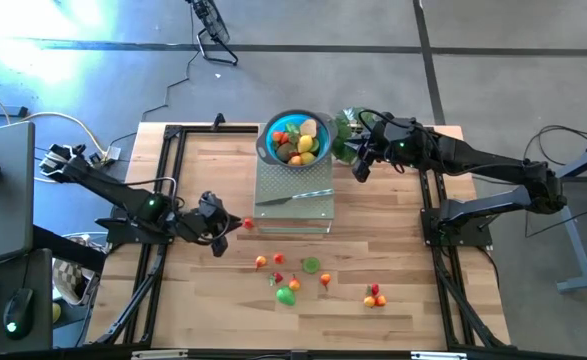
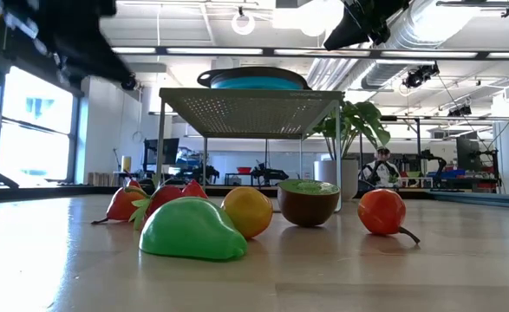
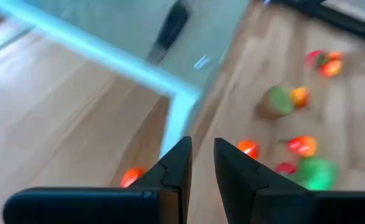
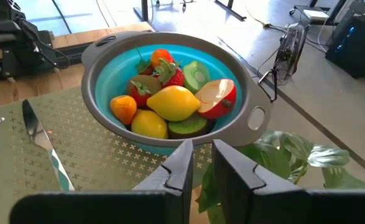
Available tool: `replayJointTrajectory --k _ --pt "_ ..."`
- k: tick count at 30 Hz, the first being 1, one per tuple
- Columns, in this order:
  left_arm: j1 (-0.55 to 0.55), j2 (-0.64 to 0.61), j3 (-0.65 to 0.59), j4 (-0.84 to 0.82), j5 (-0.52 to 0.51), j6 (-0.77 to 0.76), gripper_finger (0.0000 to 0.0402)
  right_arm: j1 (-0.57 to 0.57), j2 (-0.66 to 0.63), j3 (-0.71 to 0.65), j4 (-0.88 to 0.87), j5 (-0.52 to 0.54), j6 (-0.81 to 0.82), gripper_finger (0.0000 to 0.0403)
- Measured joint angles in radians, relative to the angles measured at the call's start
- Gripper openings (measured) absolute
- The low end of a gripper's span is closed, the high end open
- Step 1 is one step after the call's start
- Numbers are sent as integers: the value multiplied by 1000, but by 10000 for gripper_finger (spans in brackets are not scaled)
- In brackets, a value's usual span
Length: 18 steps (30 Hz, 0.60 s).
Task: Pick & Place Fruit
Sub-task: Put the orange peach in the blue bowl on the shelf
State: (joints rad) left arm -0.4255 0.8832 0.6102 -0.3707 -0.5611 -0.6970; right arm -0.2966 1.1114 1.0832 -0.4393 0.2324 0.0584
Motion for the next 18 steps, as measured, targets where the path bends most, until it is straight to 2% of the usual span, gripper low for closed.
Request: replayJointTrajectory --k 12,18 --pt "0 -28 -174 -52 -29 -209 64 0 0 0 0 0 1 52" --pt "0 -28 -221 -48 -33 -226 65 0 0 0 0 0 2 52"
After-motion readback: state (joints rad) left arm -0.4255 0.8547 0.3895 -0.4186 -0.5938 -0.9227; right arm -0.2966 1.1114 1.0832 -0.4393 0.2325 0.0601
